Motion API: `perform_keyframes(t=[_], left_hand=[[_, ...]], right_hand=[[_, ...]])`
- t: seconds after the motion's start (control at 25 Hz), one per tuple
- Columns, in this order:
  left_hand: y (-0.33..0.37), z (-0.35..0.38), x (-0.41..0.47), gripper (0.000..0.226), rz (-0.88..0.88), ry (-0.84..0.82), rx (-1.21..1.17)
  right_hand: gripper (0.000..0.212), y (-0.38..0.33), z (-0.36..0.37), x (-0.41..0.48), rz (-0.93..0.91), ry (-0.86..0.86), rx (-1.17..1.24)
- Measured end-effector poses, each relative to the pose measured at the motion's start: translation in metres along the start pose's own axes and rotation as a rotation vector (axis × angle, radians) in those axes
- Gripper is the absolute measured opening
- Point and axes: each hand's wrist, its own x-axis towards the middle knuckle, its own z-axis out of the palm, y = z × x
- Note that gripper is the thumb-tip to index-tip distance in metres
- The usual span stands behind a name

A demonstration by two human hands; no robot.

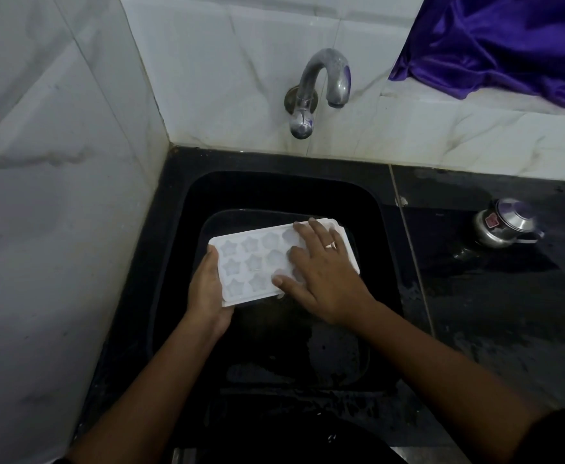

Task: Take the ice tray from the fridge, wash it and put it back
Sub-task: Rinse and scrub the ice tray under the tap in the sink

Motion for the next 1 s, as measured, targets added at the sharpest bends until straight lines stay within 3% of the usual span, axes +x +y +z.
perform_keyframes(t=[0.12, 0.28, 0.52, 0.88, 1.0], left_hand=[[0.005, -0.008, 0.005, 0.052, 0.017, 0.007, -0.013], [-0.001, 0.0, 0.004, 0.053, -0.004, -0.018, 0.004], [0.005, -0.018, 0.016, 0.055, 0.008, 0.018, -0.031], [-0.002, -0.012, 0.014, 0.057, -0.007, 0.005, -0.028], [-0.001, -0.016, 0.015, 0.058, 0.009, 0.015, -0.037]], right_hand=[[0.057, 0.017, -0.007, -0.003, -0.054, 0.006, -0.066], [0.063, 0.002, -0.006, 0.006, 0.039, 0.008, 0.007], [0.06, 0.032, -0.009, -0.01, -0.073, -0.045, -0.094], [0.065, 0.022, -0.007, -0.003, 0.101, 0.031, 0.036], [0.066, 0.023, -0.003, -0.011, 0.041, 0.01, 0.008]])
